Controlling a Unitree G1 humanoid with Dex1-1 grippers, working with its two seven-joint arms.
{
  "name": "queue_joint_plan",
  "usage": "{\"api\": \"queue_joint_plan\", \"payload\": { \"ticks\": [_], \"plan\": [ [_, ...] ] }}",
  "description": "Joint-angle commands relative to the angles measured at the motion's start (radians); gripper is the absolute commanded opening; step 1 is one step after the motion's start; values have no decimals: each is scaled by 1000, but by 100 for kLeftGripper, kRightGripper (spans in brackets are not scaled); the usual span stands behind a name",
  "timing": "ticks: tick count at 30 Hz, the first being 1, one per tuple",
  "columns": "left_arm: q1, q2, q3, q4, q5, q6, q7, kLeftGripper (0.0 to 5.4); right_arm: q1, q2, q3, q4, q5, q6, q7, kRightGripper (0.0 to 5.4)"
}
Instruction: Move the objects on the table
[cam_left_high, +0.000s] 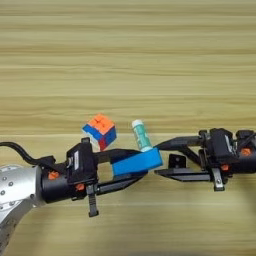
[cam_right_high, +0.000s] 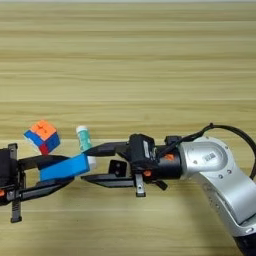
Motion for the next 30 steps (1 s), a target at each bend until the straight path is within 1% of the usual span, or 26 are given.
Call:
{"api": "queue_joint_plan", "payload": {
  "ticks": [1,3,12,20,29,30],
  "plan": [
    [-14,15,-12,4,15,2,-7,134,-11,-2,4,-15,7,7,5,154],
    [-16,14,-14,3,13,2,-8,134,-11,-1,7,-16,7,8,5,153],
    [-25,9,-57,25,50,-13,-16,134,-9,-3,9,-21,10,17,11,153],
    [-29,11,-74,43,72,-31,-17,134,-11,-9,12,-24,13,19,15,152],
    [-48,12,-88,72,92,-51,-19,134,-15,-16,17,-23,12,21,20,151],
    [-49,11,-88,75,94,-54,-16,170,-16,-16,18,-22,11,21,21,151]
  ]
}}
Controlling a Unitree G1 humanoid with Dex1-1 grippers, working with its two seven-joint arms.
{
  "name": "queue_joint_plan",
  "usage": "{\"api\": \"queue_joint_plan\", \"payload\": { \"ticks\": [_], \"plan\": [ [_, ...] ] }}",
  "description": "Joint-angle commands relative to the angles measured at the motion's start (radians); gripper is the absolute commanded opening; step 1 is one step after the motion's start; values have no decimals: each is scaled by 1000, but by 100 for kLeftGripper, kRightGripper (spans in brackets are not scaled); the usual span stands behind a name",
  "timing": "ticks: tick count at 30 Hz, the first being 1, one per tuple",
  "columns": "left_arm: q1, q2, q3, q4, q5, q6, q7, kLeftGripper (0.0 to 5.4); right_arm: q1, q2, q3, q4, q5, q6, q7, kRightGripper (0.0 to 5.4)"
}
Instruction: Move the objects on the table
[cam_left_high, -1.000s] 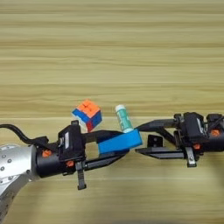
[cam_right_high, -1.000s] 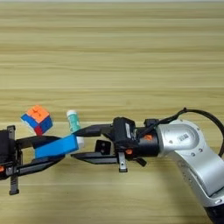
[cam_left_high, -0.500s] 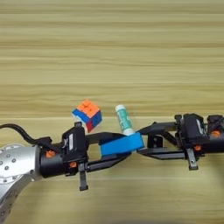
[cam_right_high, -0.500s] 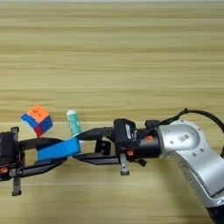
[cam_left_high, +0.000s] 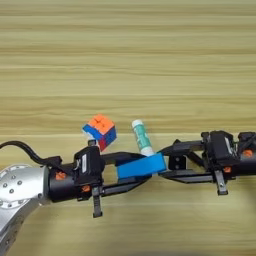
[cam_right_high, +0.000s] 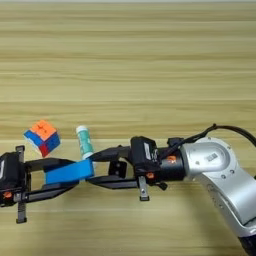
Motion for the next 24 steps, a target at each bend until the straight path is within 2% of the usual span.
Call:
{"api": "queue_joint_plan", "payload": {
  "ticks": [1,17,24],
  "plan": [
    [-12,9,-21,17,39,-1,-1,181,-21,16,15,-23,14,-4,10,148],
    [-15,2,-17,19,43,-8,10,358,-12,20,14,-24,13,-5,15,142],
    [-3,11,4,14,30,-12,6,433,-2,14,-3,-14,15,-11,16,142]
  ]
}}
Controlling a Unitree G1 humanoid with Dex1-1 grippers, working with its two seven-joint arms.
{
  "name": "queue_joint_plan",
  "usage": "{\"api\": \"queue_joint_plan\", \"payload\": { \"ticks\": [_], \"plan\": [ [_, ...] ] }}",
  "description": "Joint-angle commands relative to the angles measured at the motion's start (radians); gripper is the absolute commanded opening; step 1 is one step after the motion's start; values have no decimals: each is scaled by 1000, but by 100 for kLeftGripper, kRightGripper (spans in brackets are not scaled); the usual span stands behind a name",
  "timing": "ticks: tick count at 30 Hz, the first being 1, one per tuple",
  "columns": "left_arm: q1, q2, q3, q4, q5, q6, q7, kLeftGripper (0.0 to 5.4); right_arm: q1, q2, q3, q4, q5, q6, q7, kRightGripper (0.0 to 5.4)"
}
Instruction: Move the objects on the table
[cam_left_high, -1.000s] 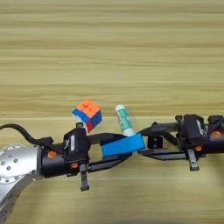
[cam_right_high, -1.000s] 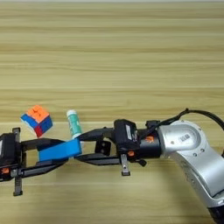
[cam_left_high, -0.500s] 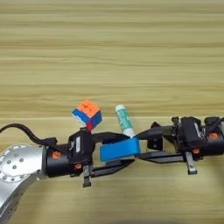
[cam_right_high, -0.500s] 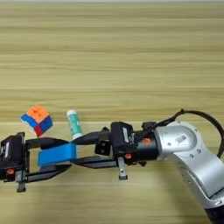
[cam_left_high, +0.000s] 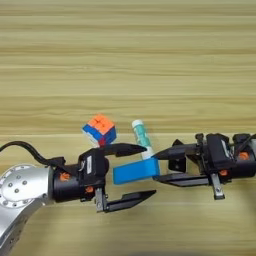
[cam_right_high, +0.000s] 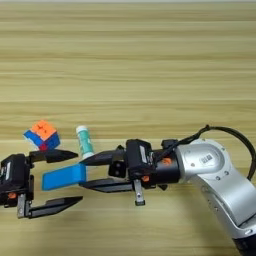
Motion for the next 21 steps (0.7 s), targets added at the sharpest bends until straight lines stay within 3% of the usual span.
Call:
{"api": "queue_joint_plan", "payload": {
  "ticks": [1,11,21],
  "plan": [
    [4,15,24,1,6,-12,-1,444,3,-13,-25,1,12,-8,8,142],
    [18,11,63,-4,-13,-17,-4,536,84,-23,-96,13,21,-25,-5,142],
    [21,0,121,5,-52,-21,4,540,211,-47,-187,22,28,-59,-14,142]
  ]
}}
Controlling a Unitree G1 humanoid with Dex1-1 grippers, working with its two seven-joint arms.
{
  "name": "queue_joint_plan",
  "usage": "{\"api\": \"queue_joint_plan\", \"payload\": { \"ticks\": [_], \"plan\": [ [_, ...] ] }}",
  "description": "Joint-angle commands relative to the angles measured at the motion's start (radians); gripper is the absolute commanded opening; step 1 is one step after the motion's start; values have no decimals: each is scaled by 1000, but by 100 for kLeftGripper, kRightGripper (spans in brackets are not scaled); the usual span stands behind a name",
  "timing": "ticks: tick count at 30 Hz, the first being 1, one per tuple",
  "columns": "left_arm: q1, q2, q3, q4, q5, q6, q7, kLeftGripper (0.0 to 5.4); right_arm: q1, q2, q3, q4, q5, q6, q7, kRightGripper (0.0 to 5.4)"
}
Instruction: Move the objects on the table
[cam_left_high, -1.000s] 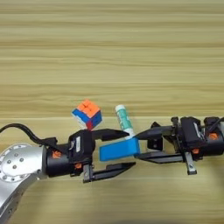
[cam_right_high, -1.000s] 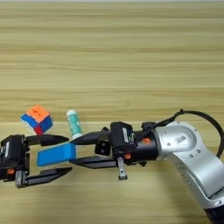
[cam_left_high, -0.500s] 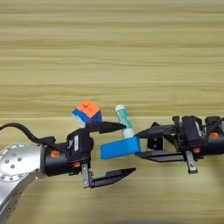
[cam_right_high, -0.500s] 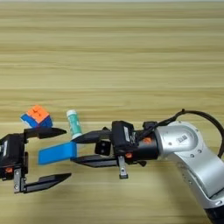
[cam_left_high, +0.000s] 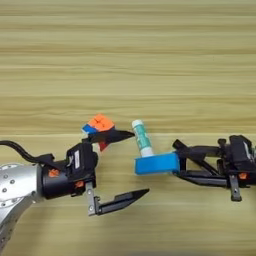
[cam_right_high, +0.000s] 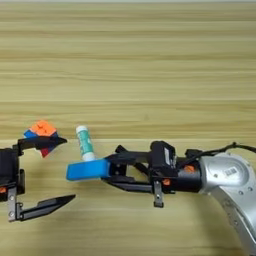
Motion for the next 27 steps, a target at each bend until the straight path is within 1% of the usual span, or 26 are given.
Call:
{"api": "queue_joint_plan", "payload": {
  "ticks": [1,6,10,14,19,27],
  "plan": [
    [-4,0,35,7,-19,-5,8,540,48,-22,-48,2,7,-19,-4,142],
    [-4,-12,42,12,-19,-10,16,540,111,-28,-81,27,3,-40,7,142],
    [-4,-21,36,11,-19,-16,20,540,139,-29,-84,58,-16,-48,6,142],
    [-4,-27,48,12,-23,-20,23,540,154,-32,-85,108,-42,-71,8,142],
    [-8,-32,57,9,-24,-16,25,540,165,-26,-77,149,-61,-94,11,142],
    [-11,-35,66,1,-22,-14,27,540,170,-23,-41,212,-100,-115,23,142]
  ]
}}
